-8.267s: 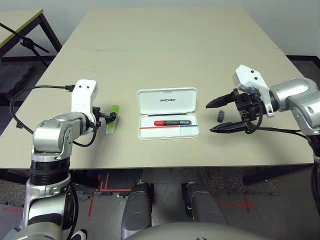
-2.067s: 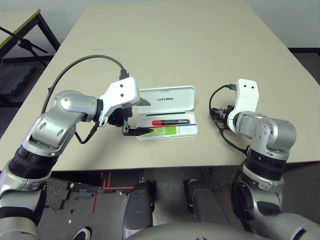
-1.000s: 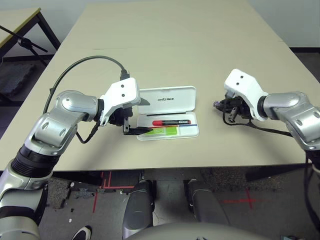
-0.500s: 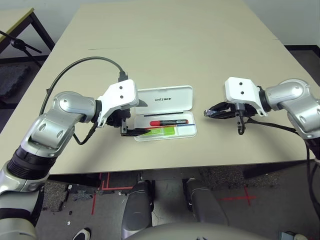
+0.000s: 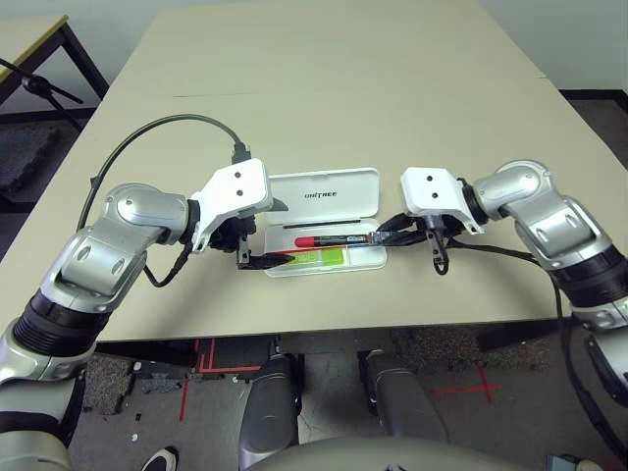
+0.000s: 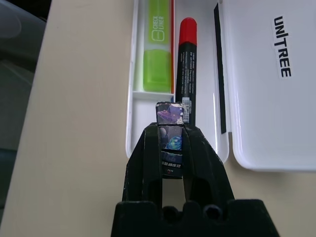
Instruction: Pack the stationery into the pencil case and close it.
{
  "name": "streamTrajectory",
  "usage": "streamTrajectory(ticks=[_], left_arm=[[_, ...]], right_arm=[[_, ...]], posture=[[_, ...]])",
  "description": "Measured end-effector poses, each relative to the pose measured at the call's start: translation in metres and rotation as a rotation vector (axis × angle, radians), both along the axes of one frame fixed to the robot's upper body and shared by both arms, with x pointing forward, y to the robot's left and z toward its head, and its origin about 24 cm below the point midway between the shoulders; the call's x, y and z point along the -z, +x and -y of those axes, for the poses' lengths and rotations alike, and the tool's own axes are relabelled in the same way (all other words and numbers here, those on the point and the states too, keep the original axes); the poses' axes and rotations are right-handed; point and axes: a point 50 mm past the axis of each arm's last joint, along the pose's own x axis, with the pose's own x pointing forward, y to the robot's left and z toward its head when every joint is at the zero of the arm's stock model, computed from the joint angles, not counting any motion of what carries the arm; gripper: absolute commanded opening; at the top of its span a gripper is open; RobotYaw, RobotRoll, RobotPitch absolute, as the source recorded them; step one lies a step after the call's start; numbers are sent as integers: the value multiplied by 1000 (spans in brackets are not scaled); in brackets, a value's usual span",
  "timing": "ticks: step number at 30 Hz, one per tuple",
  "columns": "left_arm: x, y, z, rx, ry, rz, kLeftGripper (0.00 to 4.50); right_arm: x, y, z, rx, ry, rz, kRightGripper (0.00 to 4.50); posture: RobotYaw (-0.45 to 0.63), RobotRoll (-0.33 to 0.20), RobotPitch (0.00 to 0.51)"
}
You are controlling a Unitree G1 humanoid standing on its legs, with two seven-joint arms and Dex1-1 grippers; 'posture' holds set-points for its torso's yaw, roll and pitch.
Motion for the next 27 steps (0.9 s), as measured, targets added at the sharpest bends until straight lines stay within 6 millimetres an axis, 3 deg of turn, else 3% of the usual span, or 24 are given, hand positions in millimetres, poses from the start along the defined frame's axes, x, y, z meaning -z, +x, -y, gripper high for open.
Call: streamTrajectory(ticks=[21,27], left_arm=[[1,0,0,-20,3,10,4500],[1,0,0,-20,4,10,4500]], right_arm=[[15,0,-12,-44,-34,-13,303],[16,-1,-17,-51,-22,-18,2451]], posture=[[11,0,135],[10,0,138]])
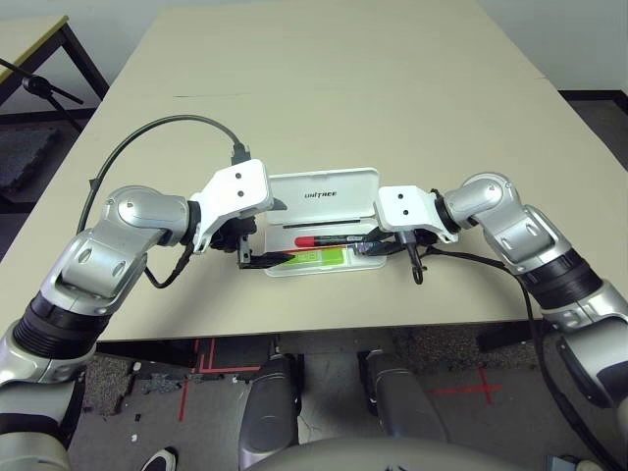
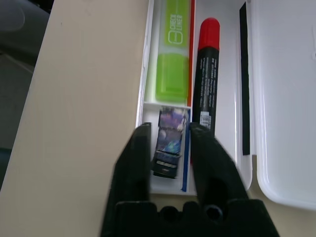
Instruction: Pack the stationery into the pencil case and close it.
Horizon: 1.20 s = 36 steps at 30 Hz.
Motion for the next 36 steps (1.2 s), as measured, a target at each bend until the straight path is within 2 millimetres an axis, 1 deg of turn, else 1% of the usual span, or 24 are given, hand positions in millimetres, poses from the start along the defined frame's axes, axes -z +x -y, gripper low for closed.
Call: streamTrajectory(ticks=[4,5,6,8,11,14,15,16,17,18,23,30,33,35,36], left_arm=[[1,0,0,-1,0,-4,4500],[2,-1,-1,-2,0,-7,4500],[2,-1,-1,-3,1,-9,4500],[3,-1,-1,-5,3,-12,4500],[4,-2,-3,-10,8,-18,4500],[6,-2,-3,-12,10,-22,4500],[5,-2,-3,-10,10,-21,4500],[6,-3,-3,-11,11,-21,4500],[6,-3,-4,-14,13,-23,4500],[6,-3,-4,-14,13,-23,4500],[6,-3,-4,-16,14,-21,4500],[7,-1,-8,-30,20,-28,4500],[8,1,-11,-40,24,-32,3915],[10,4,-17,-66,31,-40,3194],[12,5,-21,-80,37,-42,2749]], right_arm=[[-2,1,3,16,22,-29,3853],[-4,1,6,26,37,-45,4306],[-7,1,9,38,50,-56,4449],[-14,3,19,80,93,-85,4449],[-30,5,42,147,122,-108,4449],[-41,2,73,208,97,-133,4449],[-43,0,89,246,86,-153,4449],[-44,-1,100,277,74,-163,4449],[-46,-2,109,302,71,-173,4449],[-47,-3,115,310,76,-183,4449],[-47,-11,137,356,96,-242,4449],[-45,-13,139,366,129,-259,4449],[-44,-12,138,367,136,-259,4500],[-44,-12,137,369,142,-256,4500],[-43,-11,136,369,143,-256,4500]], posture=[[12,0,141],[12,0,141],[12,0,141],[16,0,144],[16,0,144],[16,0,144],[12,0,140],[12,0,140],[10,0,136],[9,0,135],[4,0,129],[3,0,120],[3,0,119],[3,0,119],[3,0,119]])
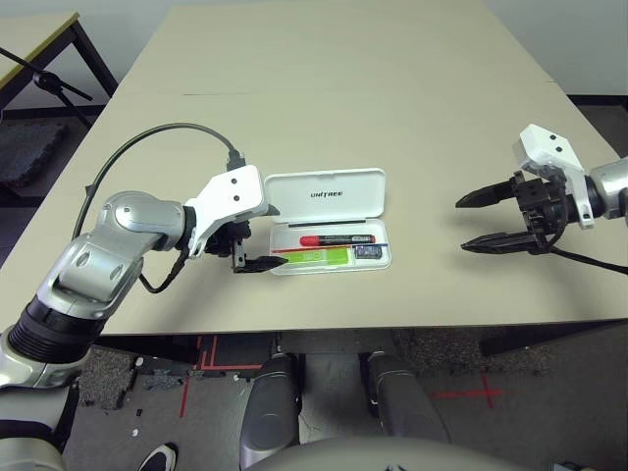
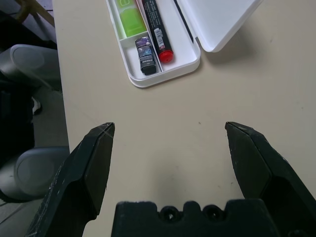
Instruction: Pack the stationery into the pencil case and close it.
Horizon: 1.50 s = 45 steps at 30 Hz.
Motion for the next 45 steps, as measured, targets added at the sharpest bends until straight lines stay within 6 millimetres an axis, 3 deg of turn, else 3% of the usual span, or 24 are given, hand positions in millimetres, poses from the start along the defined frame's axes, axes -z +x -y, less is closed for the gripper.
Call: streamTrajectory(ticks=[7,11,20,28,35,45], left_arm=[[12,27,-25,-166,-12,123,39],[23,37,-35,-241,-9,138,39],[45,62,-27,-356,-130,179,39],[42,72,-8,-339,-233,193,39],[26,59,6,-183,-309,175,39],[32,34,26,-30,-329,61,39]], right_arm=[[2,2,-3,0,13,11,4500],[2,2,-3,1,12,15,4500],[1,2,-3,2,9,24,4500],[1,3,-3,8,8,31,4500],[1,4,-4,14,6,38,4500],[3,5,-6,16,3,47,4500]], posture=[[2,0,124],[-2,0,124],[-5,0,122],[-15,0,123],[-17,0,123],[-15,0,122]])
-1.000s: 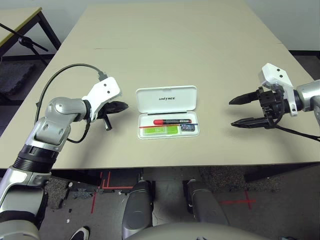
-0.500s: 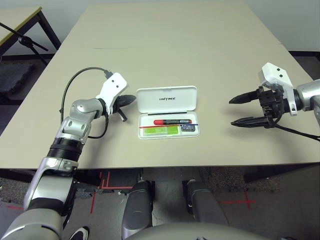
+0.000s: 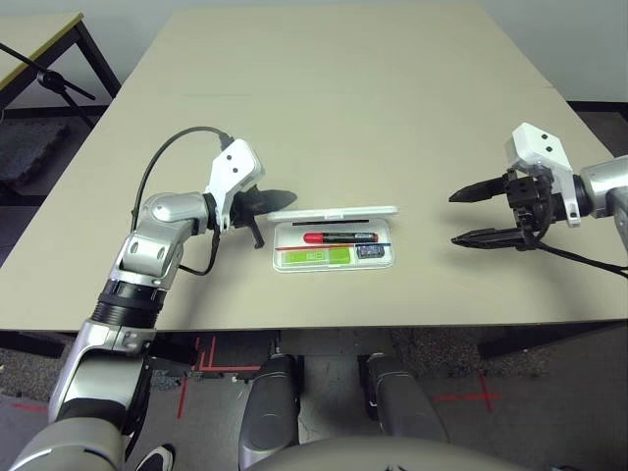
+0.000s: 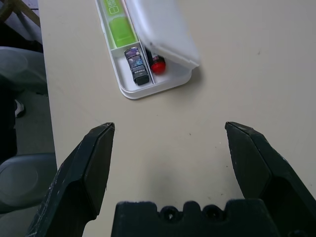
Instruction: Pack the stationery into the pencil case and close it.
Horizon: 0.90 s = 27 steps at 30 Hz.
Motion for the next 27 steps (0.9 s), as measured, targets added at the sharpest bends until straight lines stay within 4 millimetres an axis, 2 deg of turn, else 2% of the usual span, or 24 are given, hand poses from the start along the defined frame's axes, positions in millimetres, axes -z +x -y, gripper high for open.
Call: streamTrajectory(ticks=[6,11,26,27], left_arm=[[15,-8,8,37,51,-42,39],[24,-6,11,31,102,-31,39],[32,-6,14,72,202,27,39],[32,-6,14,70,195,29,202]], right_arm=[[2,1,-2,-7,-5,1,4500],[4,1,-4,-14,-5,-1,4500],[9,2,-8,-22,-19,-2,4500],[9,3,-8,-18,-19,6,4500]], posture=[[-15,0,124],[-20,0,125],[-21,0,127],[-21,0,127]])
